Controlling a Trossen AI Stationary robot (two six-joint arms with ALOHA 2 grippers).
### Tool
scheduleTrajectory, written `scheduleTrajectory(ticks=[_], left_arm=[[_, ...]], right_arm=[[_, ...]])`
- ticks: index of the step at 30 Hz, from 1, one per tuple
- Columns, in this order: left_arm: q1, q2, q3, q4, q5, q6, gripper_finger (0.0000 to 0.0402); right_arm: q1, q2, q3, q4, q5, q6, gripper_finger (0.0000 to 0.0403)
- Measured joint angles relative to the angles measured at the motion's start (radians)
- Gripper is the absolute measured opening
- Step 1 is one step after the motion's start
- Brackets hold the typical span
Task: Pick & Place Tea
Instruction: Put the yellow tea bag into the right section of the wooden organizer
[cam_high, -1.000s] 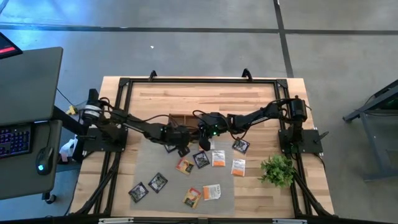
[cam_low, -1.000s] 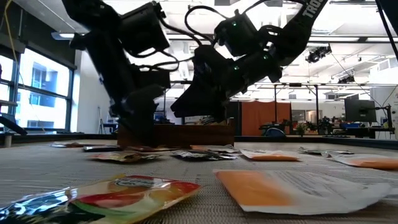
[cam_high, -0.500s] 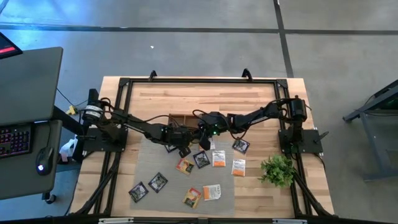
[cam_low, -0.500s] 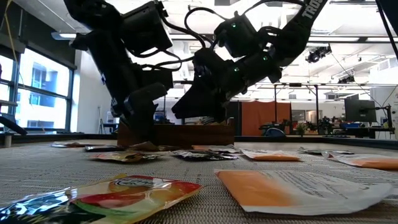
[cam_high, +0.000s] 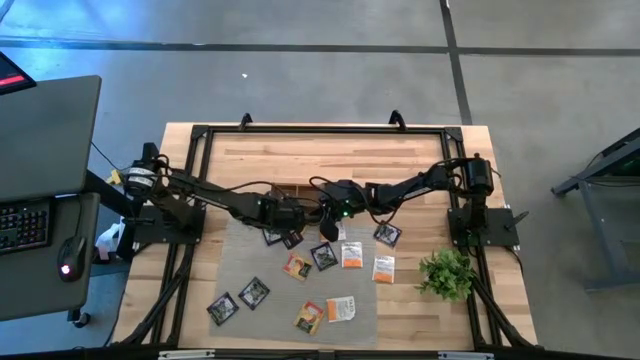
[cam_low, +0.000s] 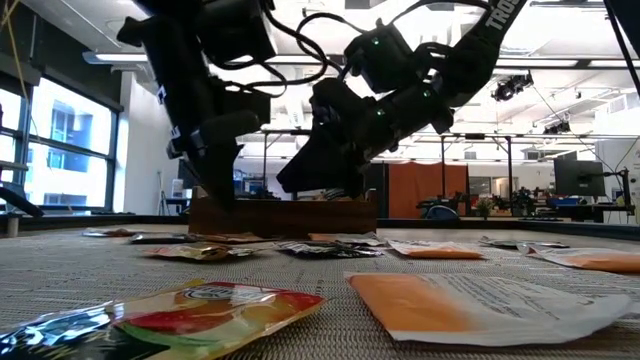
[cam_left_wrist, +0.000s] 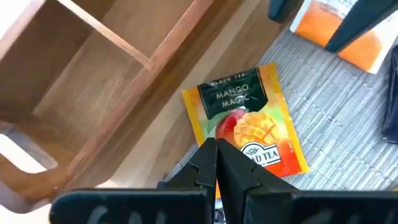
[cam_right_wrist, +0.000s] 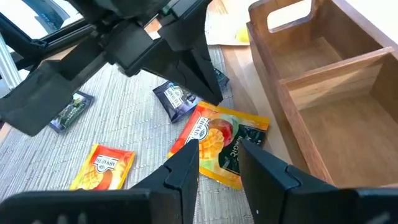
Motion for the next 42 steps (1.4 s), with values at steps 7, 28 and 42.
scheduleTrajectory(ticks=[7, 28, 42], left_arm=[[0.001, 0.060, 0.000, 0.081, 0.056, 0.028, 0.0006], [0.000, 0.058, 0.002, 0.106, 0.072, 0.017, 0.0144], [-0.001, 0.163, 0.008, 0.107, 0.026, -0.080, 0.0135]], right_arm=[[0.000, 0.000, 0.000, -0.013, 0.000, 0.000, 0.0108], [0.000, 0.000, 0.001, -0.025, -0.003, -0.008, 0.0108], [-0.001, 0.000, 0.000, -0.030, -0.003, -0.008, 0.0108]])
